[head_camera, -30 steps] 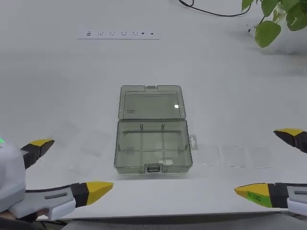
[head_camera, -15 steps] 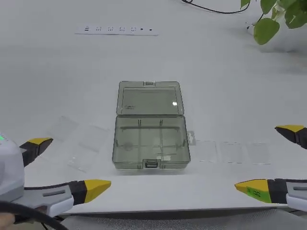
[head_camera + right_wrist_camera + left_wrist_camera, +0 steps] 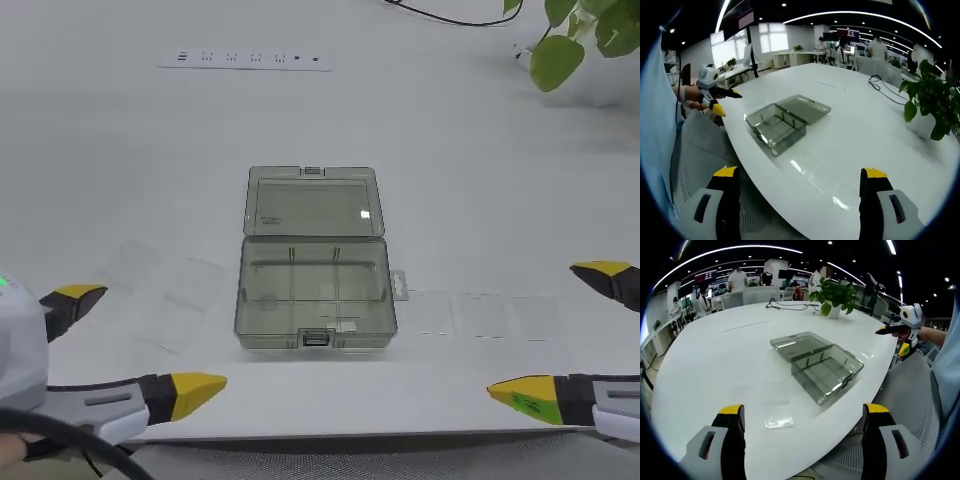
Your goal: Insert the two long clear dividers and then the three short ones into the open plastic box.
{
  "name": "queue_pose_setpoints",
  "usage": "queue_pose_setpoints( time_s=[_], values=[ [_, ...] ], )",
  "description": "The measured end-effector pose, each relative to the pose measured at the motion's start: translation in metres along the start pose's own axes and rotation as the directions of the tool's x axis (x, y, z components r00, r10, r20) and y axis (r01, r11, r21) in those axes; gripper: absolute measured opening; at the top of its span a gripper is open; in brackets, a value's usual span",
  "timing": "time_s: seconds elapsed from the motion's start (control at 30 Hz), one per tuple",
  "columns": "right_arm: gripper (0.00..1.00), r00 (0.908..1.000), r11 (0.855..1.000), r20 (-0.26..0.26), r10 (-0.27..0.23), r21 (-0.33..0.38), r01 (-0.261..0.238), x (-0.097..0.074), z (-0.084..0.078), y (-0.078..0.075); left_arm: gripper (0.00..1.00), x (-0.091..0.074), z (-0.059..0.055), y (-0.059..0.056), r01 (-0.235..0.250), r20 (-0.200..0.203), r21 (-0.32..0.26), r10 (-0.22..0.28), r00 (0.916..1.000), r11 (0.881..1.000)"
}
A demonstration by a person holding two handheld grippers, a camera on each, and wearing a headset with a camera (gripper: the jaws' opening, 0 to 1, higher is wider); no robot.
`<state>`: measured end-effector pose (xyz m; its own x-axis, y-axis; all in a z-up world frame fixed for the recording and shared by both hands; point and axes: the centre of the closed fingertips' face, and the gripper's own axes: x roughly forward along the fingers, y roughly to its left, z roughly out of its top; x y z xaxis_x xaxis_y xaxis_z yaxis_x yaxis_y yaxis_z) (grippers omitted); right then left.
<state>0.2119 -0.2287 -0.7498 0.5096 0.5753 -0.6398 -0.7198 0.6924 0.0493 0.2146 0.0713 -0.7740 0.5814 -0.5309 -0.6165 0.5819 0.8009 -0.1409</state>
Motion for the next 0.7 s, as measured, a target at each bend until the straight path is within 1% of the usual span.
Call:
queue_pose_setpoints(
  time_s=[0.2, 0.3, 0.37, 0.4, 0.57, 0.7],
  values=[
    [1.0, 1.0, 1.0, -0.003, 0.004, -0.003, -0.004, 0.0013, -0.0004, 0.0006, 0.97, 0.0011, -0.0005, -0.0004, -0.007, -0.01, 0.004, 0.007, 0.9999, 1.0],
    [1.0, 0.9999, 1.0, -0.009, 0.008, -0.012, -0.008, 0.0024, -0.0017, 0.0018, 0.97, 0.0016, -0.0022, 0.0016, -0.017, -0.029, 0.01, 0.018, 0.9994, 1.0],
    [1.0, 0.9999, 1.0, -0.01, 0.01, -0.012, -0.01, 0.0032, -0.002, 0.0025, 0.96, 0.0015, -0.0024, 0.003, -0.022, -0.033, 0.015, 0.022, 0.9992, 1.0],
    [1.0, 0.9999, 1.0, -0.013, 0.011, -0.016, -0.011, 0.0038, -0.0026, 0.0028, 0.96, 0.0016, -0.0033, 0.0043, -0.024, -0.041, 0.009, 0.025, 0.9988, 1.0],
    [1.0, 0.9998, 1.0, -0.011, 0.016, -0.017, -0.016, 0.0052, -0.0019, 0.0042, 0.95, 0.0022, -0.0048, 0.0063, -0.027, -0.06, 0.017, 0.028, 0.9978, 1.0],
    [1.0, 0.9998, 1.0, -0.011, 0.018, -0.018, -0.018, 0.006, -0.0017, 0.0044, 0.93, 0.004, -0.0068, 0.0078, -0.026, -0.082, 0.022, 0.028, 0.9962, 0.999]
  ],
)
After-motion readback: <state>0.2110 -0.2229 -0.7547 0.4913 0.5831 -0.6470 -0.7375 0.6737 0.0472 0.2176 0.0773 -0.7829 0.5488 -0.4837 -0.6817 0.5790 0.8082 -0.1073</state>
